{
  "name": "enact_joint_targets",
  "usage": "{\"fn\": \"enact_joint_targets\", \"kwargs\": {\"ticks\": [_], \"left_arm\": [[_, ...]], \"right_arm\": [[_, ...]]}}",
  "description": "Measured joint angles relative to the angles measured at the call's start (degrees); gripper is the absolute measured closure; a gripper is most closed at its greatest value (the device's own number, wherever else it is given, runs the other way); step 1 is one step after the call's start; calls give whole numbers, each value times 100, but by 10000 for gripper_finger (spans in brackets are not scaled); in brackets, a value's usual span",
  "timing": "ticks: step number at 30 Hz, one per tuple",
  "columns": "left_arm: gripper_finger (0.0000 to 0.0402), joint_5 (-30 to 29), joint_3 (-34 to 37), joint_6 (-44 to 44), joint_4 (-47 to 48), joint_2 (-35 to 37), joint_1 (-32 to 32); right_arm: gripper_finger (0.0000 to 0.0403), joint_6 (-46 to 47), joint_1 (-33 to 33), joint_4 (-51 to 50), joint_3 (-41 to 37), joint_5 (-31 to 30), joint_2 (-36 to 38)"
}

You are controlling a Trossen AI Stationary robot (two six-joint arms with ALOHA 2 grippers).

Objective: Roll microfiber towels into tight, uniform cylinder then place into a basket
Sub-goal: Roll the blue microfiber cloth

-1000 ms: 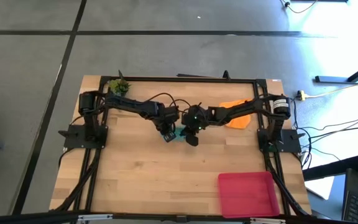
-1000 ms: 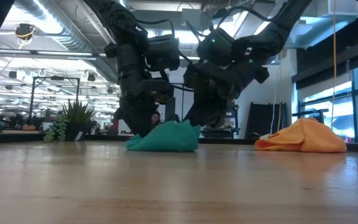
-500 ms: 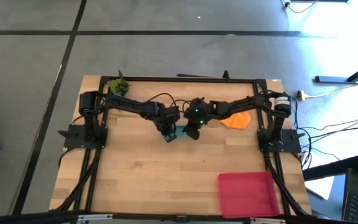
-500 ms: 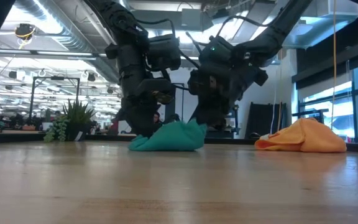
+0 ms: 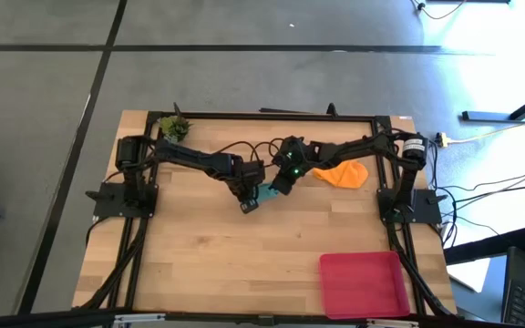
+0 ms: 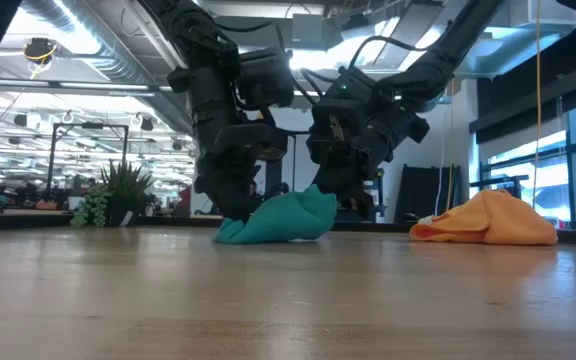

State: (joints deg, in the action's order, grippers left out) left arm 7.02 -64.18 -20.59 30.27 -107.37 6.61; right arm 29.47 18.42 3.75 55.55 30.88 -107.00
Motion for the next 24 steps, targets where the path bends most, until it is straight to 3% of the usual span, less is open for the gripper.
{"fn": "enact_joint_targets", "kwargs": {"ticks": [20, 24], "left_arm": [[400, 38, 11, 683, -124, -4, -457], [400, 2, 9, 731, -129, -4, -546]], "right_arm": [[392, 347, 91, 635, 2, 51, -448], [392, 325, 84, 621, 2, -191, -449]]}}
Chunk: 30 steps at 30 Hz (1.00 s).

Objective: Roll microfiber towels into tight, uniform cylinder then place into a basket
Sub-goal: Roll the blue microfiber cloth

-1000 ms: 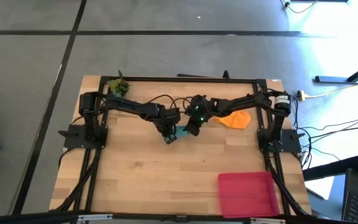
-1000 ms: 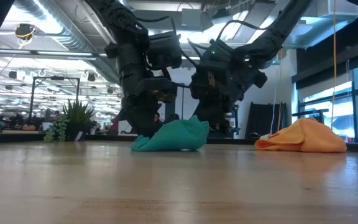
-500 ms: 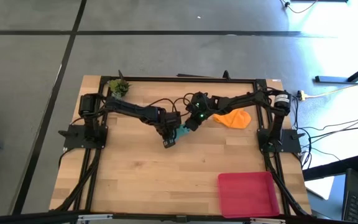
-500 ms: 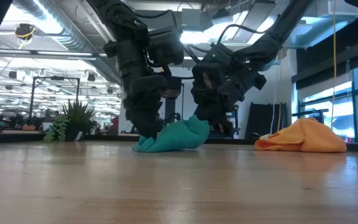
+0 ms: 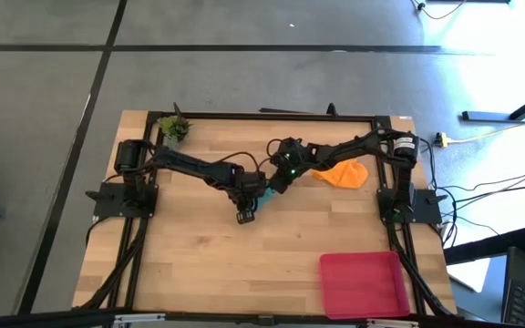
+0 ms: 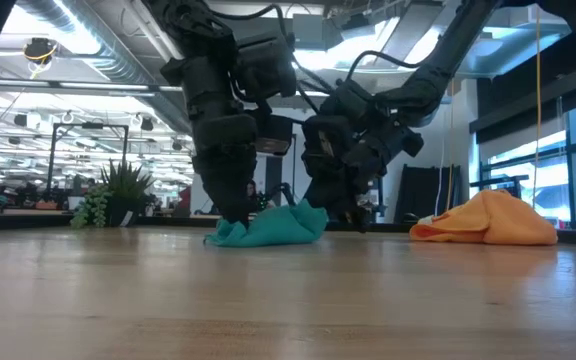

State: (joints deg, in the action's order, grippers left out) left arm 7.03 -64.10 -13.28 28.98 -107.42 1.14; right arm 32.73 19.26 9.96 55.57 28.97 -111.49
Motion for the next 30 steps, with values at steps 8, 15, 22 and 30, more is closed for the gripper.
{"fn": "enact_joint_targets", "kwargs": {"ticks": [8, 15, 22, 30], "left_arm": [[400, -38, 0, 2, -6, 0, -52], [400, -27, 0, 37, 9, 0, -52], [400, 111, 2, 39, 56, 2, -63], [400, 74, 2, 37, 77, 2, -63]], "right_arm": [[391, -29, -2, 68, 23, -65, -205], [386, -514, 2, 411, 12, 71, -285], [334, -584, -31, 785, -2, 107, -308], [276, -583, 95, 759, -2, 191, -238]]}}
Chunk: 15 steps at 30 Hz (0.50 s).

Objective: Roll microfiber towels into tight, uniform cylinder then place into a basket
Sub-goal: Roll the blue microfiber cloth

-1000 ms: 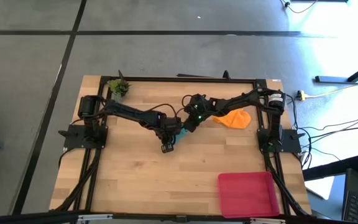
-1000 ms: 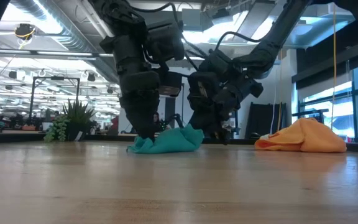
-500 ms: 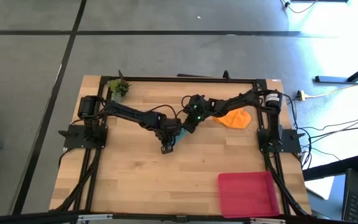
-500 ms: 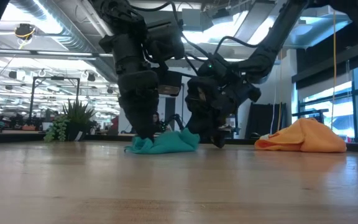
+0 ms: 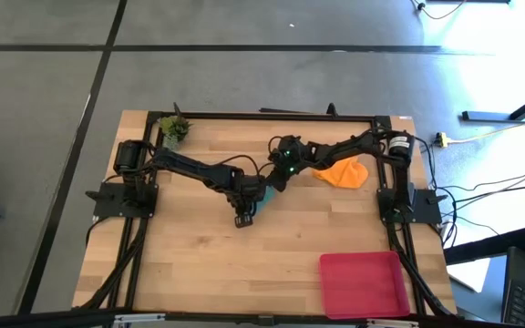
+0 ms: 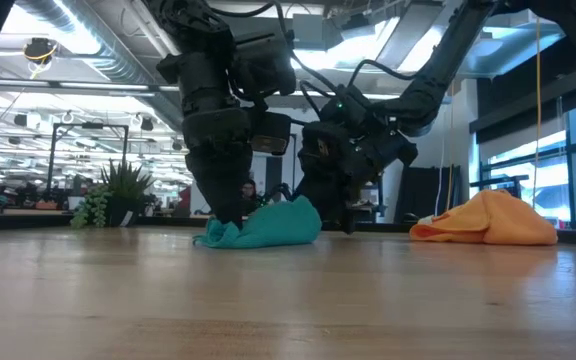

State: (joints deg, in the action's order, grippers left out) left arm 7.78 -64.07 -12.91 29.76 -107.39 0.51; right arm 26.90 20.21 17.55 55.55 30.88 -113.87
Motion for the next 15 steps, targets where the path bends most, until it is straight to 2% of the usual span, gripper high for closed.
{"fn": "enact_joint_targets", "kwargs": {"ticks": [6, 15], "left_arm": [[400, -21, -2, 0, 51, 2, 4], [400, -84, -7, -2, 55, 2, 7]], "right_arm": [[273, -503, 75, -101, 0, 426, 382], [273, -1604, -527, -544, -581, 304, 1309]]}}
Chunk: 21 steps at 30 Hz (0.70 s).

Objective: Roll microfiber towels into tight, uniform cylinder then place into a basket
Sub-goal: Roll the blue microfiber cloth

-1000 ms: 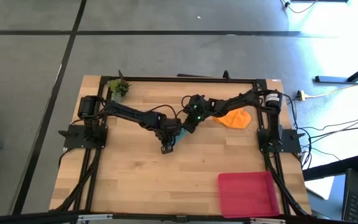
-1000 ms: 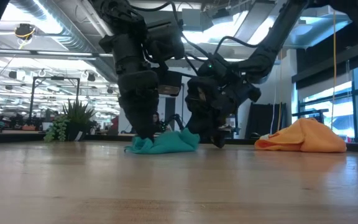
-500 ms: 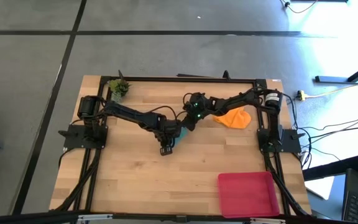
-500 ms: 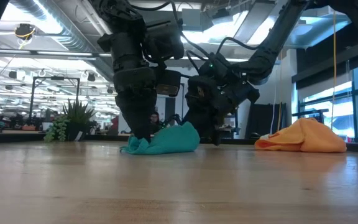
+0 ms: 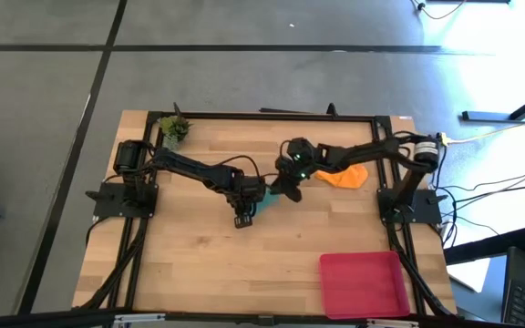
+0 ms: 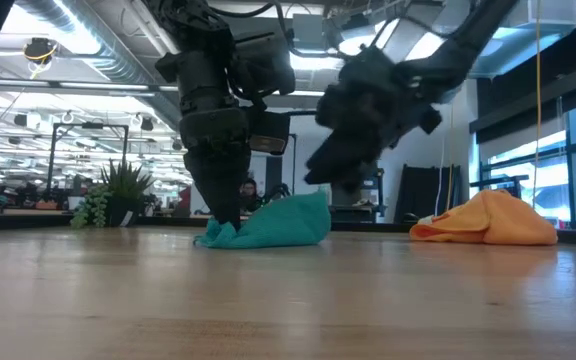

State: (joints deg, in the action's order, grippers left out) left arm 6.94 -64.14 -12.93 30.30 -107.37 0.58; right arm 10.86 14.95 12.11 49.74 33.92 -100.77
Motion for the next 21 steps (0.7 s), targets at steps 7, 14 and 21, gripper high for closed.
{"fn": "enact_joint_targets", "kwargs": {"ticks": [7, 14, 21], "left_arm": [[400, -2, 4, -49, -11, 0, 7], [400, -5, 7, -63, -24, 0, 9], [400, 7, 5, -163, -30, -2, 11]], "right_arm": [[273, -986, -564, 145, -458, 25, 108], [273, -1988, -847, 819, -490, -563, -14], [273, -2524, -842, 876, -477, -673, -99]]}}
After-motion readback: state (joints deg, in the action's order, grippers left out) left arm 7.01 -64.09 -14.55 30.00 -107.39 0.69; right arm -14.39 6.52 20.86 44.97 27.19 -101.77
